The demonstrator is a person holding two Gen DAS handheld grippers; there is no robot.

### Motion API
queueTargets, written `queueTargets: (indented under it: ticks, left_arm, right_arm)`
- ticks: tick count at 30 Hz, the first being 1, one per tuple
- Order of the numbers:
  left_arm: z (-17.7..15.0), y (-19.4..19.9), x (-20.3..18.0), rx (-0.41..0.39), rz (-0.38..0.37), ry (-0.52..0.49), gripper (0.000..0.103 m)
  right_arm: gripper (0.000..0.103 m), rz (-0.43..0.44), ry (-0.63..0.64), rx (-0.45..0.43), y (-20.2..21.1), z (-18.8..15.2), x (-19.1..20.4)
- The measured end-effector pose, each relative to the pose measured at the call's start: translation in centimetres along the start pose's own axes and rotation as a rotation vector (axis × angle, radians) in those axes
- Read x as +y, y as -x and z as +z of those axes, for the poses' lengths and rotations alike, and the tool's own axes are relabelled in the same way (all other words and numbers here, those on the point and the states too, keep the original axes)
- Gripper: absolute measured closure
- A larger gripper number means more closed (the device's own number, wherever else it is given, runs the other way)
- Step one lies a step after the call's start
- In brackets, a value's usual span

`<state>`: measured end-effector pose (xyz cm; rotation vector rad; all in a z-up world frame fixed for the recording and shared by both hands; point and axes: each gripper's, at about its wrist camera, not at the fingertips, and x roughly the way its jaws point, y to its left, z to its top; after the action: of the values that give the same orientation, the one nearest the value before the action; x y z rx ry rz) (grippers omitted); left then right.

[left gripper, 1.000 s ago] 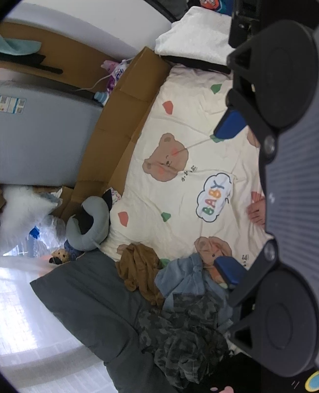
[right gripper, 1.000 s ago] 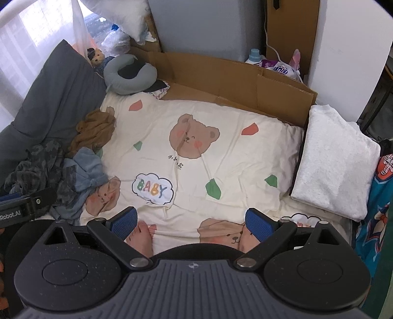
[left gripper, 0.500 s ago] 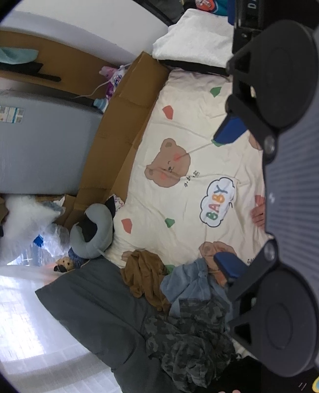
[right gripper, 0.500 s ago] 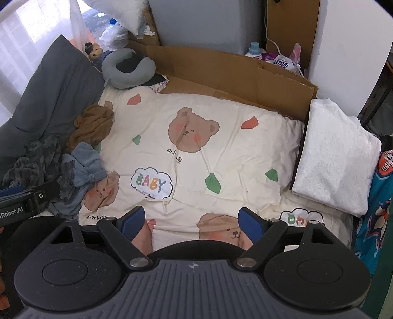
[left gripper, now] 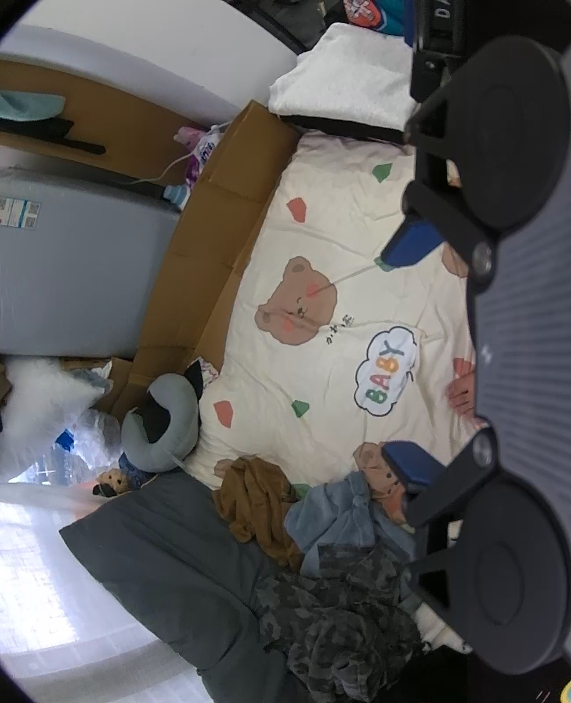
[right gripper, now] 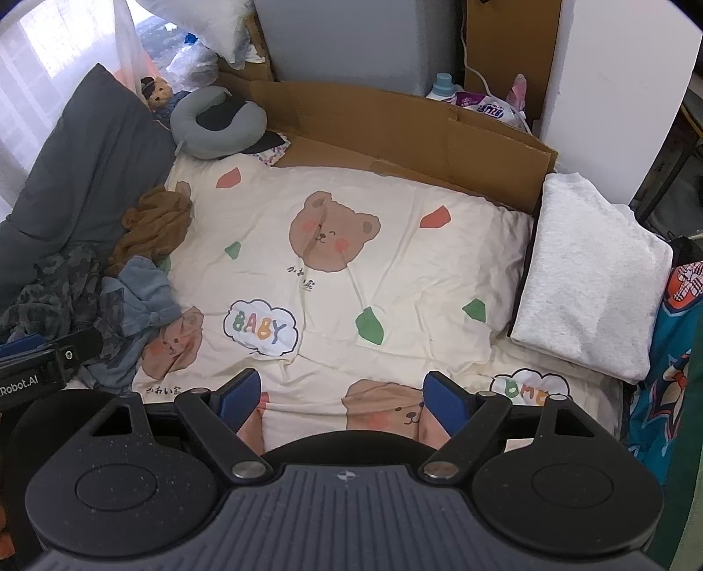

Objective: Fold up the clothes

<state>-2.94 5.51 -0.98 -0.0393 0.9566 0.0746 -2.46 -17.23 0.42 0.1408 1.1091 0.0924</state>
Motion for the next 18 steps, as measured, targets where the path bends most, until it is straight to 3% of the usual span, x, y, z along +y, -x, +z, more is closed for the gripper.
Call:
queueTargets:
  ticks: [10, 14, 18]
  left_arm:
    - [-0.1, 0.1, 0.3, 0.004, -0.011, 0.022, 0.013]
    - [0.0, 0.5, 0.0, -0.007, 0.002, 0.004, 0.006]
    - [0.0, 1.0, -0.6, -0.034, 0.024, -0.013, 0.001]
  right_arm:
    - [0.016, -0.030, 0.016, 0.007, 0.3, 0.1, -0.2]
    - [0.000, -0.031, 0.055, 0.015, 0.7, 0.4, 0.1]
    - [0.000, -0.034, 0.047, 0.007, 1.2, 0.6, 0.0]
